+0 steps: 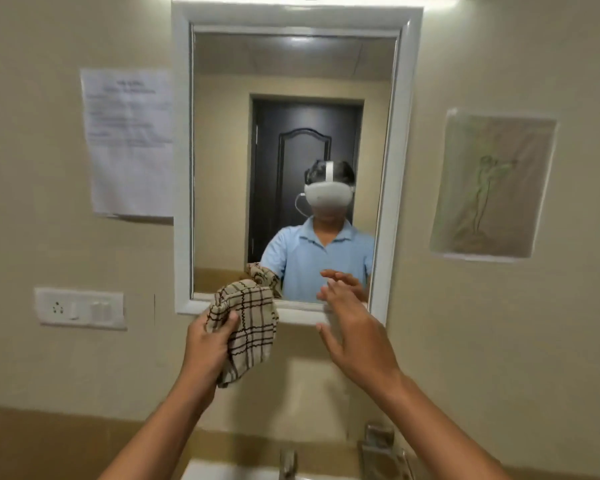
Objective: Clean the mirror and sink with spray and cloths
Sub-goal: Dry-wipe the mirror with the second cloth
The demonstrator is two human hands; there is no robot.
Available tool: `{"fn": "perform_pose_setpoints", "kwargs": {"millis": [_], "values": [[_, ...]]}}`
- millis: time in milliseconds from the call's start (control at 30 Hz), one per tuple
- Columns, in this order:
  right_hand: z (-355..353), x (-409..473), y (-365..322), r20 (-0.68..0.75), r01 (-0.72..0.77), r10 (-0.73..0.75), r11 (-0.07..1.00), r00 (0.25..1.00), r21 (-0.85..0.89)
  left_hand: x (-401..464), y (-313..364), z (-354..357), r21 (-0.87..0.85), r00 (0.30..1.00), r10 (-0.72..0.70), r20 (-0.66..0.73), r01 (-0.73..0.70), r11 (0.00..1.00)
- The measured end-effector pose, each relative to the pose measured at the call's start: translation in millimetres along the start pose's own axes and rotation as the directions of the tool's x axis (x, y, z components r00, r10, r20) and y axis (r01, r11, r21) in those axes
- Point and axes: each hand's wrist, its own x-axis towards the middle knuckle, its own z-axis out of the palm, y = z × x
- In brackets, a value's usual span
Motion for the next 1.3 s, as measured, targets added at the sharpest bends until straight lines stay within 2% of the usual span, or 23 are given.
{"fn": "perform_pose_setpoints", "kwargs": {"millis": [133,300,600,767,833,900,967,1000,1033,1133,1167,1233,1300], "values": [[-23.1,50.4,6.5,-0.082,0.086,-0.096,0.989,0.992,-0.123,32.6,49.4,24.0,0.052,0.982,0.179,-0.053,-0.177,0.983],[-51.4,111.8,9.3,-0.151,0.112,-0.156,0.957,0.976,-0.267,78.2,105.7,46.7,0.133,0.927,0.365,-0.089,-0.352,0.927],[-114.0,202.9,20.1,-0.252,0.015,-0.151,0.882,0.956,-0.470,138.0,226.7,62.3,0.289,0.777,0.591,-0.218,-0.527,0.799],[-141.6,233.9,17.7,-0.331,-0.050,-0.142,0.858,0.933,-0.510,167.3,284.4,66.9,0.297,0.683,0.662,-0.309,-0.592,0.749],[-146.4,242.8,18.8,-0.345,-0.070,-0.130,0.857,0.930,-0.511,175.3,302.2,69.1,0.349,0.613,0.707,-0.353,-0.615,0.708],[-148.7,248.5,20.0,-0.351,-0.079,-0.126,0.853,0.928,-0.515,185.1,314.5,71.0,0.444,0.489,0.792,-0.366,-0.655,0.611],[-148.5,251.2,20.3,-0.354,-0.076,-0.129,0.855,0.926,-0.512,197.5,316.1,73.9,0.559,0.385,0.873,-0.299,-0.671,0.487],[-147.4,251.6,20.7,-0.354,-0.076,-0.128,0.857,0.926,-0.509,203.6,310.9,76.8,0.598,0.371,0.895,-0.247,-0.668,0.443],[-146.3,250.8,22.0,-0.355,-0.078,-0.128,0.857,0.926,-0.510,207.0,301.9,80.9,0.626,0.394,0.899,-0.193,-0.656,0.422],[-142.7,250.0,25.4,-0.364,-0.084,-0.131,0.851,0.922,-0.519,206.4,264.0,95.2,0.715,0.534,0.842,-0.070,-0.562,0.416],[-142.6,250.6,26.2,-0.361,-0.082,-0.131,0.851,0.923,-0.519,204.3,250.4,98.5,0.745,0.545,0.838,-0.028,-0.547,0.381],[-144.2,251.0,27.9,-0.358,-0.075,-0.133,0.856,0.924,-0.512,200.3,229.2,103.3,0.780,0.522,0.852,0.031,-0.546,0.306],[-146.6,250.6,30.4,-0.361,-0.068,-0.138,0.862,0.922,-0.502,200.3,215.6,103.5,0.788,0.506,0.861,0.049,-0.550,0.279]]}}
